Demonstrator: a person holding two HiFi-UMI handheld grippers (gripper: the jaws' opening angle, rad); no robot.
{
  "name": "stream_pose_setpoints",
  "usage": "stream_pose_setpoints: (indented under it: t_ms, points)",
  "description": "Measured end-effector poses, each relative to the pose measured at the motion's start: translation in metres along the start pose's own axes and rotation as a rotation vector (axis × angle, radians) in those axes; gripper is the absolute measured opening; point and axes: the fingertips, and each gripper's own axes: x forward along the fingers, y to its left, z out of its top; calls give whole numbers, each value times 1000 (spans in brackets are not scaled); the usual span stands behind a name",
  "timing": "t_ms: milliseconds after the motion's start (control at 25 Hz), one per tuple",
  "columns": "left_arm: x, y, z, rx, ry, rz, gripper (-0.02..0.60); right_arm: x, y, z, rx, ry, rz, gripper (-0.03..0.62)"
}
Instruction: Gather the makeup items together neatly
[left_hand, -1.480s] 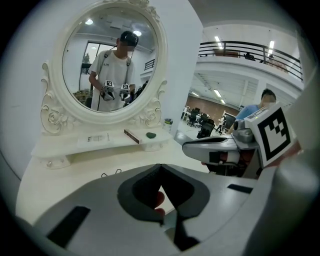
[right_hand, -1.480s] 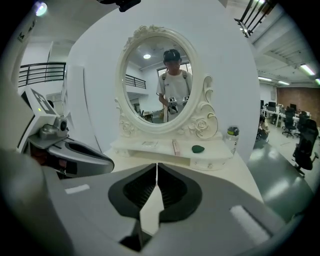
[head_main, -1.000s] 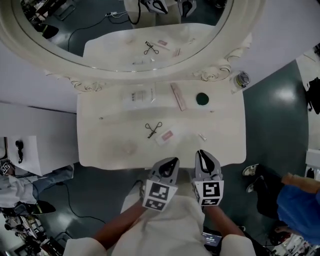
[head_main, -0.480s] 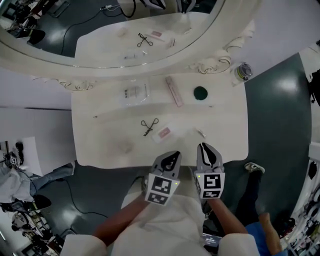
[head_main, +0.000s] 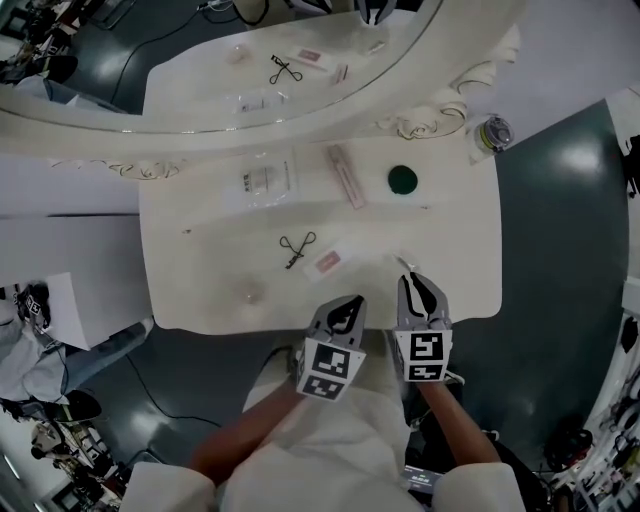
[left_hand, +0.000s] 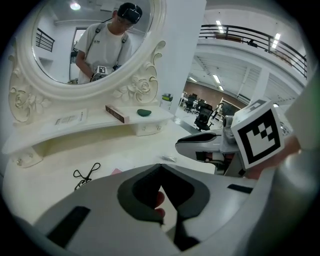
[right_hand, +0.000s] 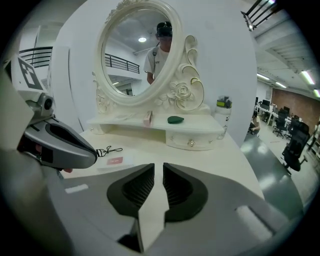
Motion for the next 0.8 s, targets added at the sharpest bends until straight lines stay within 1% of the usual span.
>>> stream_pose_setpoints:
  t_ms: [280, 520, 800]
  points:
    - [10, 2, -4, -1, 22, -8, 2, 20, -13, -18, 13, 60, 14, 44]
    - [18, 3, -14, 12, 52, -13, 2, 35, -19, -34, -30, 107, 39, 45]
    - [24, 6, -15, 33, 56, -8, 2, 44, -18, -43, -101, 137, 80, 67]
